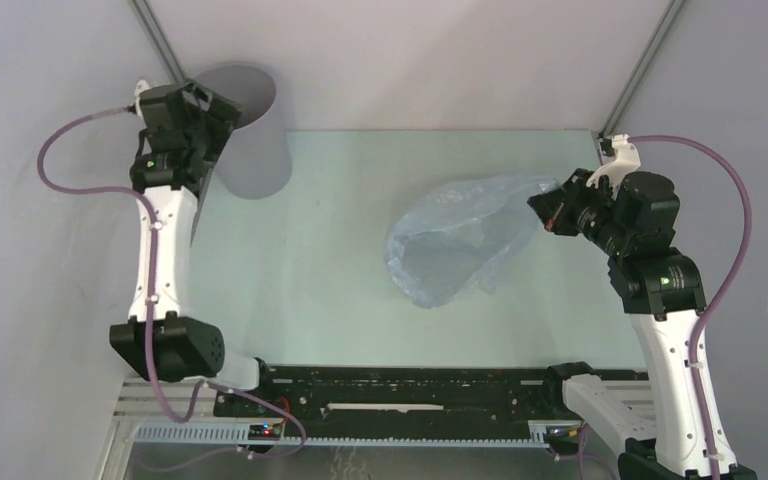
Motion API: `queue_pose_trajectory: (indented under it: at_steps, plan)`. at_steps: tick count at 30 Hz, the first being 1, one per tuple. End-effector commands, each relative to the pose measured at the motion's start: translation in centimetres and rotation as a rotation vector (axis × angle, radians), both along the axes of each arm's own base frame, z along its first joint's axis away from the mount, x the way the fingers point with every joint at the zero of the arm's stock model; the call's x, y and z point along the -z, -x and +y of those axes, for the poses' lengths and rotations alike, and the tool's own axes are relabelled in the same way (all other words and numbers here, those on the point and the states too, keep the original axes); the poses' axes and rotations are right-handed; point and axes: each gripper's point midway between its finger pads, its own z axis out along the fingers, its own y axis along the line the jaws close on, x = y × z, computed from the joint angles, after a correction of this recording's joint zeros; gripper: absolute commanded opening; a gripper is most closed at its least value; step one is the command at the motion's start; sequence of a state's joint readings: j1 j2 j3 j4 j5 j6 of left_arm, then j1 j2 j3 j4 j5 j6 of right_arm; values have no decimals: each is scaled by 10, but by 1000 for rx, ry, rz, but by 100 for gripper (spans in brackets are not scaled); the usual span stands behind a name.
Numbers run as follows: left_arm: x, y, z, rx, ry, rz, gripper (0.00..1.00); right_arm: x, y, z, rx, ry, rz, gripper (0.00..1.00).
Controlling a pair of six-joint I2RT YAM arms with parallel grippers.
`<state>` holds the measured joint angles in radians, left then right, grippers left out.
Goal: Put the trash bags into the trash bin
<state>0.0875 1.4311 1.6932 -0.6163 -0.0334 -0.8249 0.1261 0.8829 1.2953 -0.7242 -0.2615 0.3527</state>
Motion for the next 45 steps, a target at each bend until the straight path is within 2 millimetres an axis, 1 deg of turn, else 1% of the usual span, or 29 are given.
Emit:
queue_pose_trajectory:
  at_steps: [1,4,6,8,10,13,15,17,18,20,23,27,31,33,38,42,43,45]
  plan:
    - [18,-10,19,-61,328,5,88,-14,0,0,-4,12,-44,0]
    - [19,-11,31,-102,334,-27,89,-15,0,1,-10,11,-52,0]
    - [23,-11,39,-144,347,-34,93,-17,1,0,-5,14,-62,0]
    - [35,-11,45,-190,425,-20,97,-19,2,-2,3,22,-75,0]
    - [45,-13,48,-232,521,-24,98,-21,3,-3,9,26,-85,0]
    - [53,-19,55,-299,617,-62,100,-21,4,-3,8,27,-86,0]
    - [52,-24,61,-328,640,-84,100,-21,4,0,-3,28,-84,0]
    - [45,-28,68,-346,623,-121,100,-21,4,2,-13,26,-85,0]
    - [43,-31,73,-357,606,-140,99,-21,5,1,-10,27,-85,0]
    - [46,-39,79,-367,616,-164,93,-21,5,-2,5,35,-85,0]
    - [54,-53,79,-356,666,-173,86,-20,6,-4,12,40,-86,0]
    - [60,-65,82,-368,671,-158,85,-22,4,-1,3,32,-91,0]
    - [59,-73,88,-386,668,-166,82,-23,4,0,-2,31,-95,0]
    - [59,-76,89,-384,666,-167,76,-22,3,1,-4,30,-92,0]
    - [62,-80,84,-343,642,-153,46,-22,2,1,-6,31,-93,0]
    - [67,-78,79,-318,638,-135,28,-24,2,2,-8,34,-97,0]
    - [68,-78,77,-309,639,-133,22,-24,2,2,-8,34,-97,0]
    - [65,-79,74,-285,635,-132,15,-25,1,3,-9,35,-97,0]
